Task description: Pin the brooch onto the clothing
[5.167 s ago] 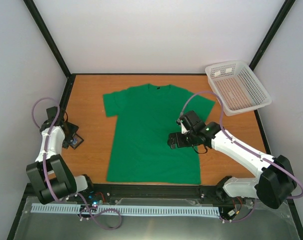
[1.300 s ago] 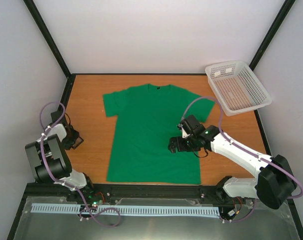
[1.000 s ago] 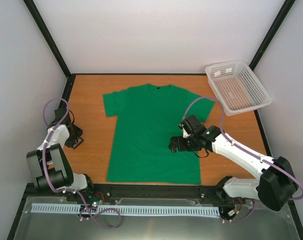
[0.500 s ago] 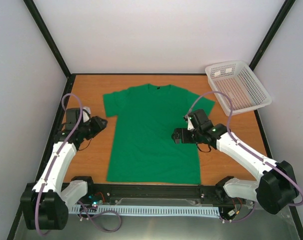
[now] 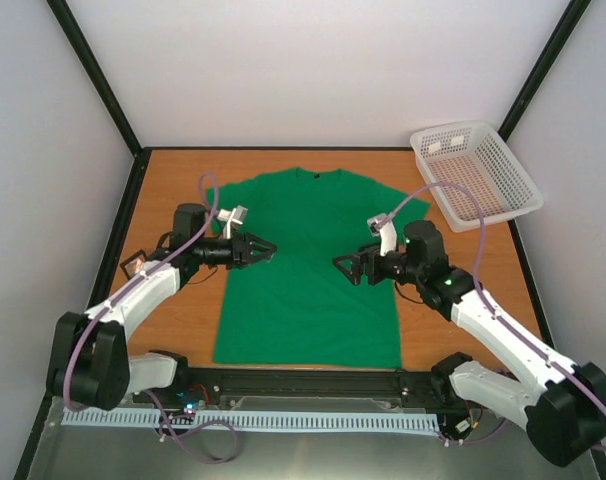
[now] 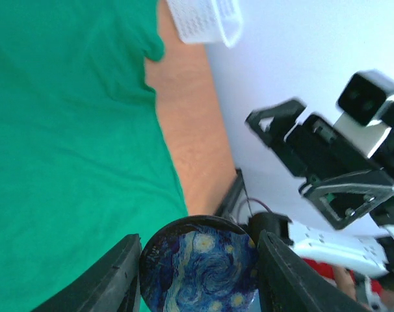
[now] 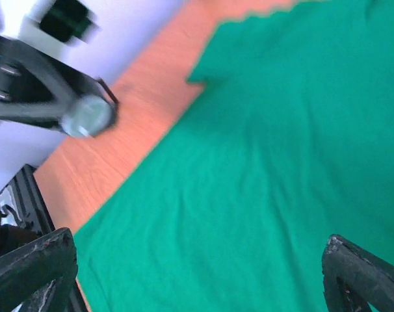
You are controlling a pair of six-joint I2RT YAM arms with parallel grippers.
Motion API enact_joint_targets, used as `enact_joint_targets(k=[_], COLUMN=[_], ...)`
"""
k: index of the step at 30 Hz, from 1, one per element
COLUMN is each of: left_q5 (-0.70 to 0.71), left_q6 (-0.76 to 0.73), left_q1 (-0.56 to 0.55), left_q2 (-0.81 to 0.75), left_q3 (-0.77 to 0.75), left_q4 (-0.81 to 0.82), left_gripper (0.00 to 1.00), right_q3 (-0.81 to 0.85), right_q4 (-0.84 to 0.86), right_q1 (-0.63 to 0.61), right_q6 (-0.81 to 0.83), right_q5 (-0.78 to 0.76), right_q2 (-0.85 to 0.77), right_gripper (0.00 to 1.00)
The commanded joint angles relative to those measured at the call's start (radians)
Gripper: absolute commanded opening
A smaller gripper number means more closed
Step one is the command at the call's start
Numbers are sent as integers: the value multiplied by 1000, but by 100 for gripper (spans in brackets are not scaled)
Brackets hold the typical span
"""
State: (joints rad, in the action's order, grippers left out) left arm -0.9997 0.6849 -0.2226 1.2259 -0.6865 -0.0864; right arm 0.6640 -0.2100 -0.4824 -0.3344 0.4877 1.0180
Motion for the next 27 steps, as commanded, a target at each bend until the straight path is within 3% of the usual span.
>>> enact_joint_targets(k=[1, 3, 5, 8, 11, 14, 15, 21, 27], left_q5=[-244, -262, -290, -330, -331, -321, -324, -339, -339], left_q6=[-134, -198, -206, -235, -302, -357, -367, -429, -455], left_q1=[-31, -52, -87, -151, -211, -237, -240, -253, -289], left_q2=[62, 76, 82, 119, 160, 192, 199, 226, 253], left_q3=[-93, -118, -120, -149, -192, -227, -230, -249, -264], left_q4=[1, -45, -21, -24, -94, -154, -162, -225, -265], left_gripper=[33, 34, 33, 33, 32, 32, 32, 30, 31], right_q3=[-13, -58, -93, -46, 21, 44, 42, 15, 58], right_q4=[214, 360, 478, 476, 318, 47, 12, 108, 100], right_q1=[2, 2, 2, 1, -7, -66, -86, -93, -104], right_q6=[247, 283, 360, 446, 684, 1135, 1211, 1254, 1281], right_q5=[70, 117, 269, 362, 452, 423, 410, 402, 417], right_q2=[-88, -84, -52, 0, 34, 45, 49, 84, 187], right_gripper=[100, 100, 99, 99, 96, 89, 87, 77, 68])
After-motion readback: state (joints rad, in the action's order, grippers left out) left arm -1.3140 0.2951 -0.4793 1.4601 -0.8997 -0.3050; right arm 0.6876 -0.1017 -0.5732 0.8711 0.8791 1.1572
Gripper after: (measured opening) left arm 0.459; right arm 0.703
